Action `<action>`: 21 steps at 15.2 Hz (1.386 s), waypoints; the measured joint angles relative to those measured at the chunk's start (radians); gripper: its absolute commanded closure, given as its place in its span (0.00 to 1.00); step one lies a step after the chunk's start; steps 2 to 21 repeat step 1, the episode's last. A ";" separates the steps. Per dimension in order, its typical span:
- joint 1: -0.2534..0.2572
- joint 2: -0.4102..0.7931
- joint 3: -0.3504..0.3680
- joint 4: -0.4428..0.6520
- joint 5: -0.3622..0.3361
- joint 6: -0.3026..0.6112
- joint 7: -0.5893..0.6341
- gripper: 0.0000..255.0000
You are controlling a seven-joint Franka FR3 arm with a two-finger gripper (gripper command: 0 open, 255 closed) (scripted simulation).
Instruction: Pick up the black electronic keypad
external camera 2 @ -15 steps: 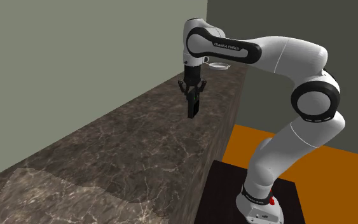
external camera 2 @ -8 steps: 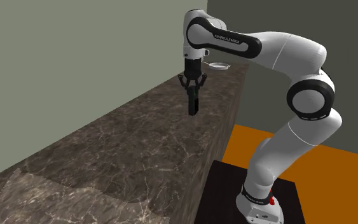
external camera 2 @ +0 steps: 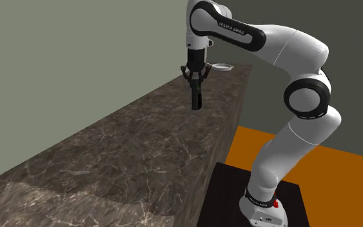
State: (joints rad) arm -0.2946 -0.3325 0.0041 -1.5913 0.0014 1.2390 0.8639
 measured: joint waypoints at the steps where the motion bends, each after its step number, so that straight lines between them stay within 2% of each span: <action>1: 0.000 0.006 0.000 0.015 0.000 -0.010 0.001 1.00; 21: 0.000 0.006 0.000 0.015 0.000 -0.010 0.001 1.00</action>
